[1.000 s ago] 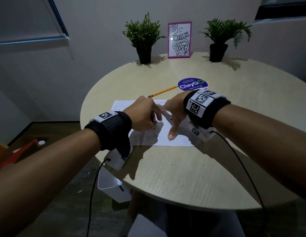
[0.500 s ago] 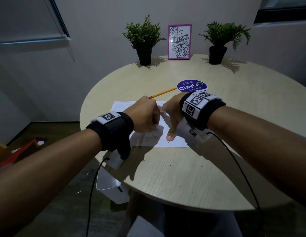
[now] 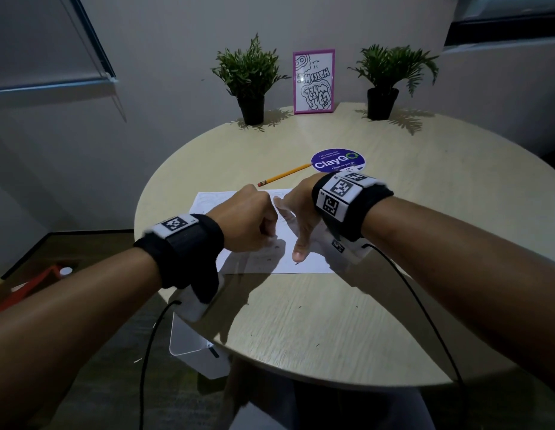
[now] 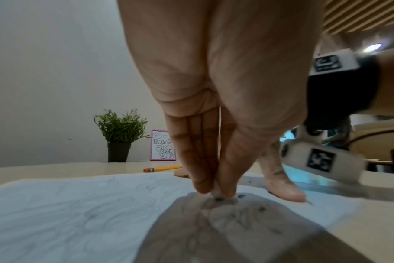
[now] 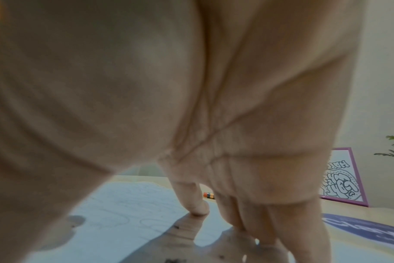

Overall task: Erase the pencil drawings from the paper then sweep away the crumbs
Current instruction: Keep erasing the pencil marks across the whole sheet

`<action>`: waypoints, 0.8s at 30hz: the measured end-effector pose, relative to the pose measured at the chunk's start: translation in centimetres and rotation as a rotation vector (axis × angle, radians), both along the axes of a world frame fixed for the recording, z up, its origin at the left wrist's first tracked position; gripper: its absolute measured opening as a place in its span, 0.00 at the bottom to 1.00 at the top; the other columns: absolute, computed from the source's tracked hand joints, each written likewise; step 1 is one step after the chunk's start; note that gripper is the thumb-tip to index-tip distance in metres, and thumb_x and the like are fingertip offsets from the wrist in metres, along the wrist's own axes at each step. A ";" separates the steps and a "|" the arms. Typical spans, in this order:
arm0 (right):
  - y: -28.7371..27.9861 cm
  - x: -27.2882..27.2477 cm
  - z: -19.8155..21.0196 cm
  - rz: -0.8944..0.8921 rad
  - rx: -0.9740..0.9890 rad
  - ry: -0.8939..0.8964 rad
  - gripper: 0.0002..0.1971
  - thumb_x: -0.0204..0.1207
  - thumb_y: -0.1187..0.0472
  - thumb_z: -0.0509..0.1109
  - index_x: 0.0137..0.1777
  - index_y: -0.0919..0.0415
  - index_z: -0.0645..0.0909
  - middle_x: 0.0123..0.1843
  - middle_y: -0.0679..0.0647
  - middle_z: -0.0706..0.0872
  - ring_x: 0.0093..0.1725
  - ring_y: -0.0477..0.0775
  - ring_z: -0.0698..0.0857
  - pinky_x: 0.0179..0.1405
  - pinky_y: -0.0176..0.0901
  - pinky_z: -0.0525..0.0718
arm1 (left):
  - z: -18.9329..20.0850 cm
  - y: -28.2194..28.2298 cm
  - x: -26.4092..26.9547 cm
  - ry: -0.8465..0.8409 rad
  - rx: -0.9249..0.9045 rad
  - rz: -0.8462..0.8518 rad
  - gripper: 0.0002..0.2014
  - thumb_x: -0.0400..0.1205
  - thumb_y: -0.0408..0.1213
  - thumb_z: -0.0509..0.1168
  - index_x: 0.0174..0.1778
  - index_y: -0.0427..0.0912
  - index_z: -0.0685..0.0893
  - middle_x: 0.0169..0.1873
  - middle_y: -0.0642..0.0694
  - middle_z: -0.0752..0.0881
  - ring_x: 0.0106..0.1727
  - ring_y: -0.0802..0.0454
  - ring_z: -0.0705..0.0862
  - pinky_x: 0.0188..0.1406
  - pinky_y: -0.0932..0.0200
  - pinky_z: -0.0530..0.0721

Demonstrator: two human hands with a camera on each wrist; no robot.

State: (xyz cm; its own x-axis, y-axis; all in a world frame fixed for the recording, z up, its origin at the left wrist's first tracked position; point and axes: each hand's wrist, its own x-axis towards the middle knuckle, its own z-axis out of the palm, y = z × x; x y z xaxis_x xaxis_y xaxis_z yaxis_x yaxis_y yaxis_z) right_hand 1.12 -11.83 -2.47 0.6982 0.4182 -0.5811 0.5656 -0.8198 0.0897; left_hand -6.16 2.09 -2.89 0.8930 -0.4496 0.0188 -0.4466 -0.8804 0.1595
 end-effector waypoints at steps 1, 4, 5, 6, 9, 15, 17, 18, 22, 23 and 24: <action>0.1 0.2 -0.1 -0.016 0.026 0.029 0.74 0.32 0.25 0.84 0.82 0.59 0.66 0.73 0.54 0.81 0.70 0.60 0.81 0.70 0.59 0.79 | -0.1 0.1 -0.6 0.006 -0.004 -0.009 0.03 0.74 0.36 0.77 0.34 0.46 0.92 0.30 0.56 0.89 0.31 0.65 0.82 0.37 0.65 0.83; 0.4 0.3 -0.4 -0.042 0.056 0.027 0.70 0.34 0.24 0.84 0.78 0.58 0.71 0.63 0.51 0.87 0.66 0.58 0.84 0.71 0.57 0.79 | -0.1 0.3 -2.3 0.041 0.011 -0.050 0.03 0.74 0.37 0.76 0.35 0.45 0.92 0.30 0.55 0.90 0.33 0.62 0.84 0.38 0.69 0.81; 0.4 0.3 -0.6 -0.044 0.064 0.016 0.68 0.38 0.26 0.84 0.79 0.59 0.70 0.62 0.50 0.88 0.66 0.57 0.84 0.72 0.57 0.78 | 0.0 0.3 -2.5 0.069 0.011 -0.062 0.03 0.74 0.37 0.76 0.35 0.45 0.92 0.30 0.56 0.90 0.34 0.62 0.85 0.37 0.72 0.80; 0.3 0.4 -0.7 -0.060 0.081 0.019 0.63 0.42 0.28 0.85 0.78 0.60 0.73 0.60 0.51 0.89 0.64 0.56 0.85 0.71 0.55 0.79 | 0.3 0.3 -2.5 0.098 0.000 -0.066 0.02 0.74 0.36 0.76 0.36 0.45 0.93 0.31 0.56 0.90 0.35 0.63 0.85 0.37 0.74 0.79; -0.1 0.2 -0.4 -0.057 0.106 0.065 0.42 0.55 0.38 0.88 0.69 0.56 0.83 0.61 0.53 0.89 0.57 0.55 0.87 0.60 0.50 0.85 | 0.7 0.0 -1.4 0.045 -0.069 -0.041 0.02 0.72 0.34 0.77 0.37 0.46 0.93 0.32 0.55 0.91 0.34 0.63 0.85 0.42 0.68 0.84; 0.0 0.2 -0.3 0.069 -0.029 -0.015 0.53 0.52 0.26 0.82 0.75 0.55 0.77 0.66 0.51 0.87 0.65 0.58 0.85 0.66 0.56 0.82 | -0.2 -1.2 -1.8 0.005 -0.051 -0.042 0.03 0.72 0.34 0.75 0.34 0.45 0.92 0.25 0.62 0.84 0.30 0.64 0.81 0.36 0.68 0.80; 0.0 0.5 -0.7 0.054 -0.024 -0.007 0.71 0.38 0.23 0.81 0.83 0.58 0.68 0.76 0.53 0.81 0.75 0.59 0.79 0.74 0.61 0.76 | -0.2 -1.1 -2.9 0.046 -0.020 -0.079 0.03 0.74 0.36 0.75 0.35 0.47 0.92 0.27 0.60 0.86 0.31 0.66 0.81 0.35 0.71 0.78; 0.1 0.4 -0.7 0.043 -0.023 -0.008 0.76 0.33 0.23 0.79 0.85 0.58 0.64 0.79 0.54 0.77 0.78 0.60 0.76 0.76 0.62 0.74 | -0.1 -1.0 -3.3 0.070 -0.008 -0.101 0.02 0.75 0.37 0.76 0.36 0.47 0.92 0.27 0.60 0.86 0.30 0.68 0.81 0.34 0.73 0.77; 0.1 -0.1 0.2 0.021 -0.008 -0.010 0.57 0.48 0.27 0.84 0.76 0.56 0.75 0.68 0.52 0.86 0.68 0.61 0.84 0.69 0.61 0.80 | 1.0 -0.9 -2.1 0.020 -0.026 -0.071 0.02 0.73 0.34 0.77 0.40 0.45 0.93 0.33 0.55 0.91 0.35 0.62 0.85 0.42 0.62 0.85; 0.1 -0.1 0.2 0.027 -0.006 -0.003 0.51 0.52 0.27 0.82 0.73 0.56 0.78 0.63 0.52 0.88 0.64 0.61 0.86 0.67 0.60 0.82 | 1.1 -0.9 -1.4 -0.001 -0.041 -0.035 0.03 0.73 0.33 0.77 0.41 0.44 0.94 0.35 0.53 0.91 0.36 0.60 0.85 0.45 0.60 0.86; 0.1 -0.1 0.0 0.032 -0.001 0.003 0.49 0.53 0.26 0.81 0.71 0.56 0.79 0.61 0.52 0.89 0.63 0.60 0.86 0.67 0.60 0.82 | 1.1 -0.8 -0.8 -0.003 -0.054 -0.008 0.04 0.73 0.33 0.78 0.41 0.43 0.94 0.35 0.51 0.91 0.36 0.58 0.86 0.47 0.58 0.87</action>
